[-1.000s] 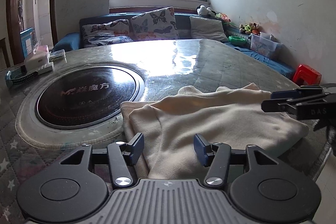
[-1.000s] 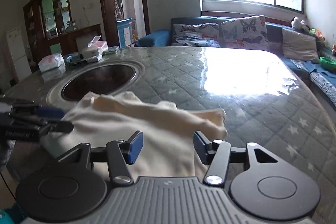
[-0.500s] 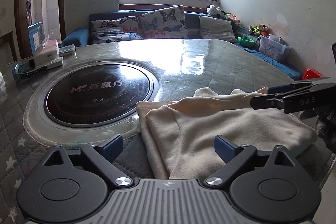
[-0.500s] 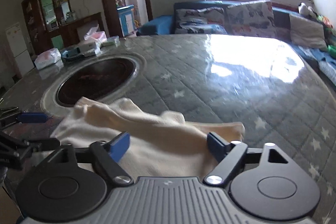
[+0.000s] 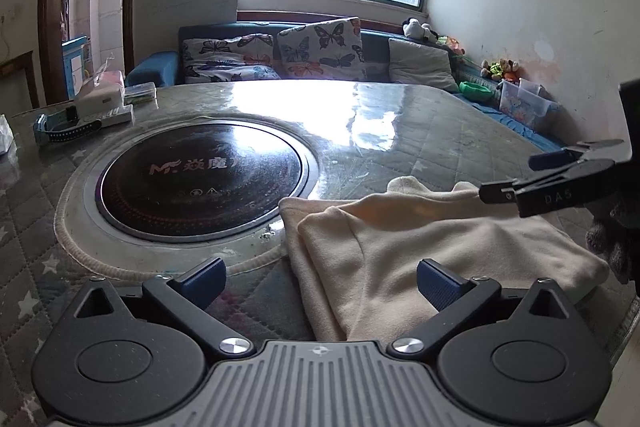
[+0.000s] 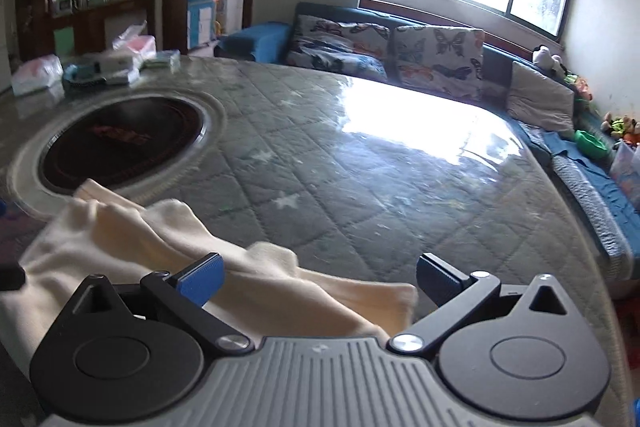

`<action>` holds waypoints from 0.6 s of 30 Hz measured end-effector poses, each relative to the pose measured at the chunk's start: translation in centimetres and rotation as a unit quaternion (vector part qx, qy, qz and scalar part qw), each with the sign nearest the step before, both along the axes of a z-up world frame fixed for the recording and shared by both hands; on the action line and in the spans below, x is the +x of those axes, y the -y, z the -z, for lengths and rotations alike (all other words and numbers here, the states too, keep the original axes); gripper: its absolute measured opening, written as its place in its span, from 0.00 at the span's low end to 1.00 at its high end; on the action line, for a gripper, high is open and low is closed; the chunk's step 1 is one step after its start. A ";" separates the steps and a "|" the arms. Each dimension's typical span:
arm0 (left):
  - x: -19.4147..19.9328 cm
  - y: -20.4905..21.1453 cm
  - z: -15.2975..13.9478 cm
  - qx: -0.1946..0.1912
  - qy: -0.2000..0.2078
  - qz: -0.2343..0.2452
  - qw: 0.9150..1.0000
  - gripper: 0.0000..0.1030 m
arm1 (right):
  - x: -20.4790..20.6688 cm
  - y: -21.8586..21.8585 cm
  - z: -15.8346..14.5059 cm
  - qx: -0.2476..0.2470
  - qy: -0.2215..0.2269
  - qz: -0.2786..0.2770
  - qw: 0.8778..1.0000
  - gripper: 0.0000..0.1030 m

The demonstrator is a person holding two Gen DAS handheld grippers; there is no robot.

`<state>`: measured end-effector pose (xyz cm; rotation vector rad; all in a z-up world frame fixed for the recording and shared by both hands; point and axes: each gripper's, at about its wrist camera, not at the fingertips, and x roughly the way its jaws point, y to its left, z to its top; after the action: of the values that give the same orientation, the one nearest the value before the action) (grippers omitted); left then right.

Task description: Fold clothes

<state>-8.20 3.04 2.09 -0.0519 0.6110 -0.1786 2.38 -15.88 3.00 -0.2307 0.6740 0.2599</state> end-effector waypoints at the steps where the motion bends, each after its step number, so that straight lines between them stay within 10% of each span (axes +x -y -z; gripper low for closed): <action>1: 0.0 -0.1 0.0 -0.003 0.002 0.002 1.000 1.00 | 0.0 0.2 0.1 -0.005 0.001 0.007 1.000 1.00; 18: 0.3 -0.8 0.2 -0.002 -0.009 -0.024 1.000 1.00 | 1.0 -1.3 -0.4 -0.022 0.008 -0.002 1.000 1.00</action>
<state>-7.89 3.88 1.87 -0.0725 0.6273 -0.1328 3.37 -14.62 3.36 -0.2763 0.6646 0.2464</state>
